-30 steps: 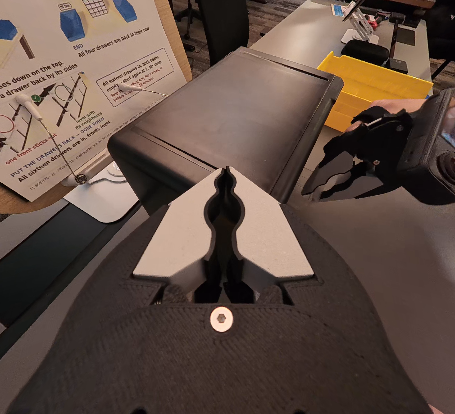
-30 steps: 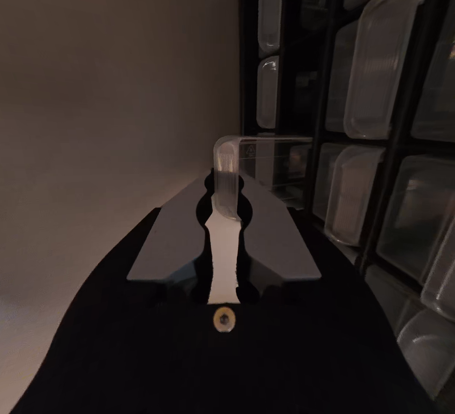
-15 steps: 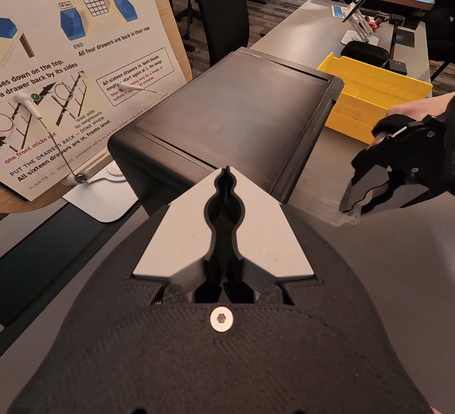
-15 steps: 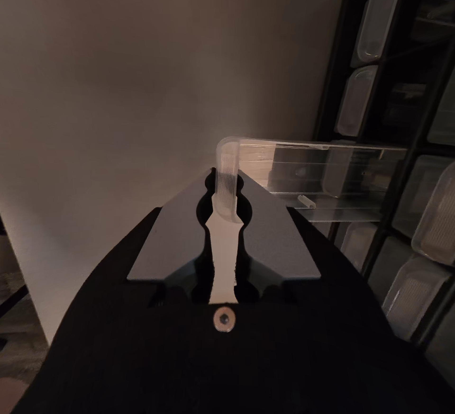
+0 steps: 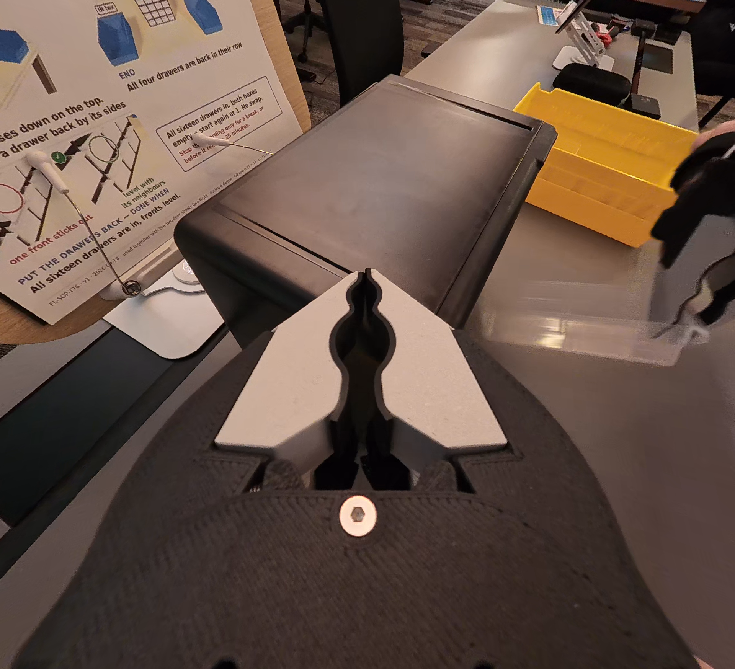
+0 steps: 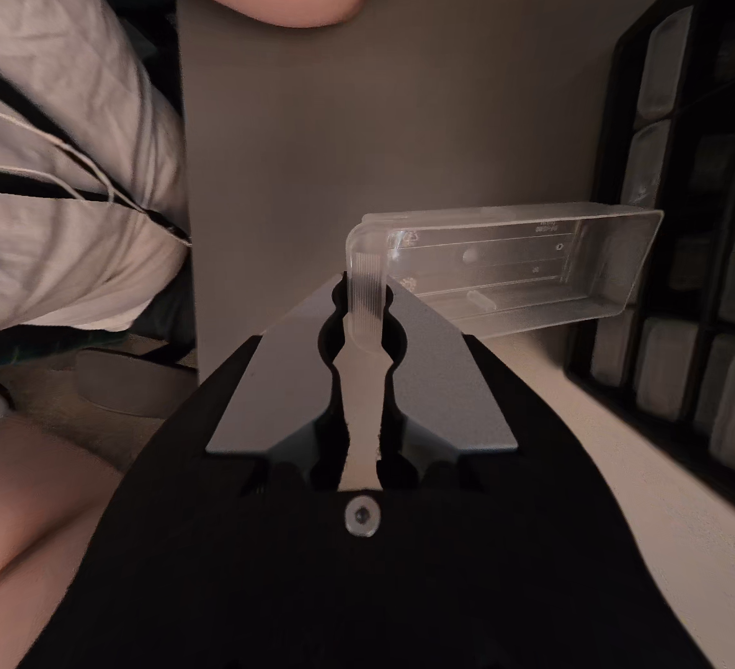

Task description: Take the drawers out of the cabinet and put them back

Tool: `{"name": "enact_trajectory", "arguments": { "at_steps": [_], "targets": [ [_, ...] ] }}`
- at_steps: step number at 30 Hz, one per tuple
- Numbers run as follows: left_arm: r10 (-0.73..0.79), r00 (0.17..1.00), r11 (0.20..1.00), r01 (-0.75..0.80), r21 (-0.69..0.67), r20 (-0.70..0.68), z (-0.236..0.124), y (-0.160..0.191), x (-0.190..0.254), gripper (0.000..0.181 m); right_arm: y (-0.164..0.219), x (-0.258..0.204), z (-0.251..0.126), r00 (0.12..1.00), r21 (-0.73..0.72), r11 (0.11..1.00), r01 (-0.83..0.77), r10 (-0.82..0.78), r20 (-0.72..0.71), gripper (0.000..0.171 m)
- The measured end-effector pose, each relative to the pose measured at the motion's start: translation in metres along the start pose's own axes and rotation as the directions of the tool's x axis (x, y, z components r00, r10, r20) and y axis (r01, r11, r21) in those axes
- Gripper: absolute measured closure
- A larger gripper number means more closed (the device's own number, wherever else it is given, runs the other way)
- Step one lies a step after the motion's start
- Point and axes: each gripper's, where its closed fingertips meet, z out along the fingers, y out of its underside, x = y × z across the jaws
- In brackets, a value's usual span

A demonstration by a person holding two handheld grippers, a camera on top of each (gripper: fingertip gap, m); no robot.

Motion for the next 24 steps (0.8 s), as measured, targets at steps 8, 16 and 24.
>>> {"name": "enact_trajectory", "arguments": {
  "at_steps": [8, 16, 24],
  "targets": [
    [-0.005, 1.000, 1.000, 0.005, 0.013, -0.018, 0.000, 0.000, 0.000, 0.181, 0.135, -0.008, -0.160, 0.646, 0.182, 0.880, -0.439, 0.450, -0.616, 0.161],
    [-0.003, 1.000, 1.000, 0.003, 0.014, -0.021, 0.000, 0.000, 0.000, 0.181, 0.314, 0.000, -0.114, 0.264, 0.231, 0.413, -0.881, 0.835, -0.483, 0.161],
    [0.001, 1.000, 1.000, -0.001, 0.006, -0.012, 0.000, 0.000, 0.000, 0.181, 0.361, 0.034, -0.054, 0.184, 0.209, 0.304, -0.929, 0.873, -0.452, 0.161]
  ]
}}
